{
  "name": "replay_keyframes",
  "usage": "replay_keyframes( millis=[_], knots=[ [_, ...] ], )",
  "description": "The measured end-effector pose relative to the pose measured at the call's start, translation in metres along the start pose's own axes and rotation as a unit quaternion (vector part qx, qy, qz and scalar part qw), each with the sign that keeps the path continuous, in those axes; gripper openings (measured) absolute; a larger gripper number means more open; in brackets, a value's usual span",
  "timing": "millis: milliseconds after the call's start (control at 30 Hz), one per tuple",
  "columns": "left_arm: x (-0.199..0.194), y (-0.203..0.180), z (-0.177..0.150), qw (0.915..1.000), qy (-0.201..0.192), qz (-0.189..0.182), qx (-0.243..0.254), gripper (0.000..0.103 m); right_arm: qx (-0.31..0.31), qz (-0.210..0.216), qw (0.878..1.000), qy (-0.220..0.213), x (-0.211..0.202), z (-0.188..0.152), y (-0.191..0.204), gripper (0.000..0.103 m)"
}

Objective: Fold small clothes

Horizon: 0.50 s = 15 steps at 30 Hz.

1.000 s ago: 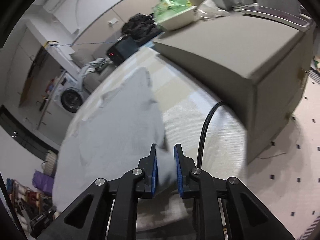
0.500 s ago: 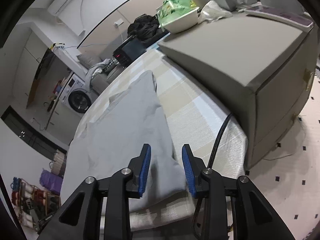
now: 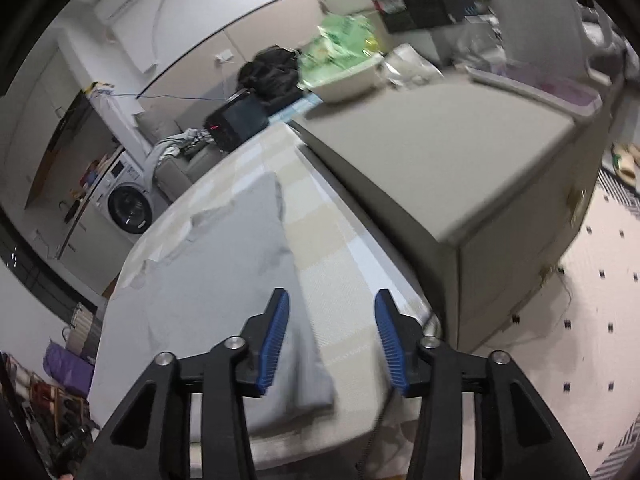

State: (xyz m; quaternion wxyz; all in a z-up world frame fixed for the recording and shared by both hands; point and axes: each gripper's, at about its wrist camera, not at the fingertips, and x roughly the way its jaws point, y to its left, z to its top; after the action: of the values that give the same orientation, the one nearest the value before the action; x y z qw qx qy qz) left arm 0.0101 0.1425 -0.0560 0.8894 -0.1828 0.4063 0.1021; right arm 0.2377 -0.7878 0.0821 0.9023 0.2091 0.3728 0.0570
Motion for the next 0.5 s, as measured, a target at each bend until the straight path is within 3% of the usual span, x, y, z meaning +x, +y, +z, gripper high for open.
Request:
replay_keyframes(
  millis=[33,100,267,367,500],
  knots=[
    [-0.006,0.0,0.004,0.9999,-0.016,0.004,0.001,0.012,-0.015,0.006,1.0,-0.003,-0.003,0.004,0.008,0.055],
    [-0.012,0.0,0.011,0.9994,-0.035,0.007,0.002,0.045,-0.039,0.018,0.999,-0.008,-0.005,0.01,0.022,0.068],
    [-0.008,-0.013,0.044,0.9977,-0.063,-0.025,0.002,0.087,-0.11,0.042,0.993,-0.01,0.015,0.037,0.065,0.081],
    [0.01,-0.032,0.07,0.9974,-0.06,-0.038,0.017,0.102,-0.131,0.047,0.99,0.011,0.052,0.058,0.086,0.081],
    [0.043,-0.048,0.102,0.9962,-0.052,-0.069,0.013,0.102,-0.13,0.055,0.989,0.043,0.109,0.09,0.101,0.081]
  ],
)
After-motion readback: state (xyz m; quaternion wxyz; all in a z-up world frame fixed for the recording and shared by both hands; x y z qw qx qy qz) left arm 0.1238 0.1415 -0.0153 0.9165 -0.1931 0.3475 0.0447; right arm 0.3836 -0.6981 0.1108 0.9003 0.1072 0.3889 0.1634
